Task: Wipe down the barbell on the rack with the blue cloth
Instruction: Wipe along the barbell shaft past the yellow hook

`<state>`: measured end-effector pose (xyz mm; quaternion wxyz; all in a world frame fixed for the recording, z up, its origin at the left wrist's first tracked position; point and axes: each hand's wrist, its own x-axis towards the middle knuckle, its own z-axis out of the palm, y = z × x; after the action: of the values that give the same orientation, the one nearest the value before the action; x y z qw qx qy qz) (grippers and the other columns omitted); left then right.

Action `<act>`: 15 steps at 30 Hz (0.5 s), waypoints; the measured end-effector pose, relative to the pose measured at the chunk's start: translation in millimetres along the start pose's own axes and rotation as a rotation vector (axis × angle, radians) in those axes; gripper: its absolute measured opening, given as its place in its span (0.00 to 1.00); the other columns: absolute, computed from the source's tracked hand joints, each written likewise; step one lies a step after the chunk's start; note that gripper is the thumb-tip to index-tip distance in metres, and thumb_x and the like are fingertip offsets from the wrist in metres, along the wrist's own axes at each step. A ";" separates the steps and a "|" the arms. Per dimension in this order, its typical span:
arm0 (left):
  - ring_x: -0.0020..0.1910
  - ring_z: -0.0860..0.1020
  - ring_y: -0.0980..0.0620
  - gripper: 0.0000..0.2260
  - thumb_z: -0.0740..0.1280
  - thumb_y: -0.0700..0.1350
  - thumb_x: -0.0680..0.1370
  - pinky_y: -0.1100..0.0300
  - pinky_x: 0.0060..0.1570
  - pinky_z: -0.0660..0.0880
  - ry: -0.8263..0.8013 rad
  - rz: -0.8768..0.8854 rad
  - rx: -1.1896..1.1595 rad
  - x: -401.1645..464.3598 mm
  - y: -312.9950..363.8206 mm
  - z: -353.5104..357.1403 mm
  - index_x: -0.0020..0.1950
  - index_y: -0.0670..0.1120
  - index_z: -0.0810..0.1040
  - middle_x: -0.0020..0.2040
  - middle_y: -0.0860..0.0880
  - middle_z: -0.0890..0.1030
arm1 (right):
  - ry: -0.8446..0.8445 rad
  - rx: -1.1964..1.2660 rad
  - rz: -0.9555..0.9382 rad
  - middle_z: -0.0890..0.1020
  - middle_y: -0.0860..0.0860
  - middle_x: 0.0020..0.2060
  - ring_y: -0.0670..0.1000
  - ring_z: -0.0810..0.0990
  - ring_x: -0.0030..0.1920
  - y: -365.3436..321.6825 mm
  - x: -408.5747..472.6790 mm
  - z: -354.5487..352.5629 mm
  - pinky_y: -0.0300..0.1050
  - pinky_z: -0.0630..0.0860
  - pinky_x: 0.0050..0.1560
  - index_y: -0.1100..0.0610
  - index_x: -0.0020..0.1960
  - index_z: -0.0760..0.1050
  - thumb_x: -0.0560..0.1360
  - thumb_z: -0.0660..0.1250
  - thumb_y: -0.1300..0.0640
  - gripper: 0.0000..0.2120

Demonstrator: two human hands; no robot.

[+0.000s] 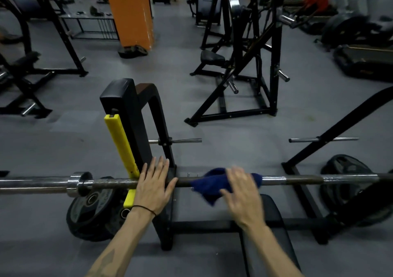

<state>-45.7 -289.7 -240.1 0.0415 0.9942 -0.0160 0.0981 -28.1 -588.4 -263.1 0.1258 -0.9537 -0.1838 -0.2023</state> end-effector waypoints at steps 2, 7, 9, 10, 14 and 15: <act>0.78 0.63 0.42 0.34 0.42 0.63 0.84 0.42 0.77 0.55 0.018 -0.011 0.011 -0.3 1.6 2.4 0.78 0.41 0.66 0.78 0.43 0.67 | 0.087 0.060 0.317 0.64 0.55 0.78 0.58 0.62 0.79 11.5 -4.6 -6.5 0.60 0.55 0.79 0.62 0.77 0.67 0.85 0.46 0.38 0.34; 0.78 0.63 0.41 0.34 0.43 0.63 0.84 0.44 0.77 0.55 -0.010 -0.013 0.008 -1.4 1.0 3.2 0.78 0.41 0.65 0.77 0.42 0.68 | -0.015 0.184 0.177 0.62 0.56 0.80 0.55 0.56 0.81 -97.6 12.4 18.0 0.54 0.47 0.81 0.62 0.79 0.62 0.85 0.48 0.36 0.35; 0.78 0.64 0.41 0.34 0.43 0.63 0.84 0.45 0.77 0.53 0.007 0.007 0.010 -2.5 -3.7 0.9 0.78 0.42 0.65 0.77 0.42 0.67 | -0.087 0.081 -0.065 0.58 0.52 0.81 0.51 0.55 0.81 -63.5 8.7 8.0 0.52 0.48 0.81 0.57 0.81 0.59 0.85 0.49 0.37 0.33; 0.77 0.64 0.41 0.33 0.43 0.63 0.84 0.45 0.77 0.53 0.017 0.015 0.011 -2.9 -4.6 -0.1 0.78 0.42 0.66 0.77 0.42 0.67 | -0.076 0.025 -0.103 0.58 0.51 0.81 0.51 0.56 0.81 -34.2 5.8 4.8 0.53 0.49 0.81 0.56 0.81 0.60 0.85 0.49 0.38 0.32; 0.78 0.63 0.41 0.31 0.48 0.61 0.83 0.42 0.77 0.55 0.015 -0.001 0.006 -1.7 1.9 -0.7 0.78 0.41 0.66 0.78 0.43 0.67 | 0.136 0.058 0.447 0.62 0.54 0.79 0.56 0.59 0.80 -0.3 -2.2 -1.5 0.63 0.53 0.78 0.63 0.77 0.66 0.85 0.45 0.38 0.34; 0.78 0.63 0.41 0.31 0.48 0.61 0.83 0.42 0.76 0.57 0.007 -0.013 -0.005 -0.2 3.9 -1.0 0.78 0.41 0.66 0.78 0.42 0.67 | 0.189 0.119 0.549 0.61 0.56 0.79 0.57 0.57 0.80 -27.6 5.0 8.6 0.64 0.52 0.78 0.64 0.77 0.65 0.84 0.46 0.37 0.36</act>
<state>-46.2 -293.5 -238.8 0.0447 0.9938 -0.0098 0.1013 -32.0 -559.3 -264.0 0.2482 -0.9356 0.0819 -0.2374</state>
